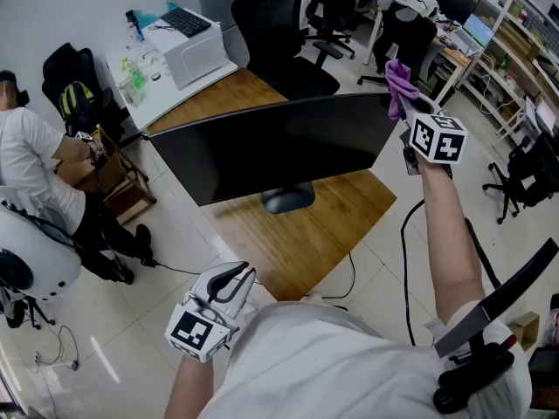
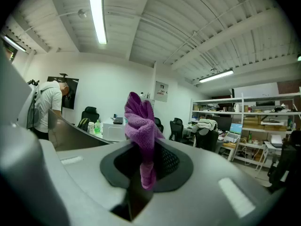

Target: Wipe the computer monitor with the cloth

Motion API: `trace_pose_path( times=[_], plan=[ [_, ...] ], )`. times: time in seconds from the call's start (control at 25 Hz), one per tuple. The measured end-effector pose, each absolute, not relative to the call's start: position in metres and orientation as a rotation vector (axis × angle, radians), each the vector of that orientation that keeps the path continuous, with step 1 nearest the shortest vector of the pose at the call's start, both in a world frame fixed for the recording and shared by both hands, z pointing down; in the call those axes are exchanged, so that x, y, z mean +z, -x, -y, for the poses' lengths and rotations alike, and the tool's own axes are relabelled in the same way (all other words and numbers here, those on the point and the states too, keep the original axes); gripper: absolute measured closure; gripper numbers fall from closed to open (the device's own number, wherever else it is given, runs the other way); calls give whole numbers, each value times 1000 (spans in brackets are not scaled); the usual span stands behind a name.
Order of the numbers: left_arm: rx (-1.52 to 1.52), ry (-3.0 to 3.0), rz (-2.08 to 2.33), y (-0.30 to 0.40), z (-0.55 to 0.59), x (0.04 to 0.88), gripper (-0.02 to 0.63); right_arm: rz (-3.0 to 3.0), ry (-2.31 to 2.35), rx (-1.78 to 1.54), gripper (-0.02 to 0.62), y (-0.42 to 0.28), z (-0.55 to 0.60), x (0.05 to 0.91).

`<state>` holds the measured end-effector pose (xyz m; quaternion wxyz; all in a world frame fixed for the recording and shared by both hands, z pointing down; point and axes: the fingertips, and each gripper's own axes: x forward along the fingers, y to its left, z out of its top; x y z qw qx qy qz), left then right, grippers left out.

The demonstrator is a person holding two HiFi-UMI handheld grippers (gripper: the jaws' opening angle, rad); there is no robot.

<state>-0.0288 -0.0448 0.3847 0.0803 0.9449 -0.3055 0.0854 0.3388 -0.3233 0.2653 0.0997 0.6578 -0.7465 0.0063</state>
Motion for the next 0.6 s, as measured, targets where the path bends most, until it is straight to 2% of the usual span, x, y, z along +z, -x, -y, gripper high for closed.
trace_pose_path(
  times=[0.6],
  plan=[
    [240, -2846, 940, 65, 36, 389, 537, 2227, -1879, -6, 548, -280, 323, 260]
  ],
)
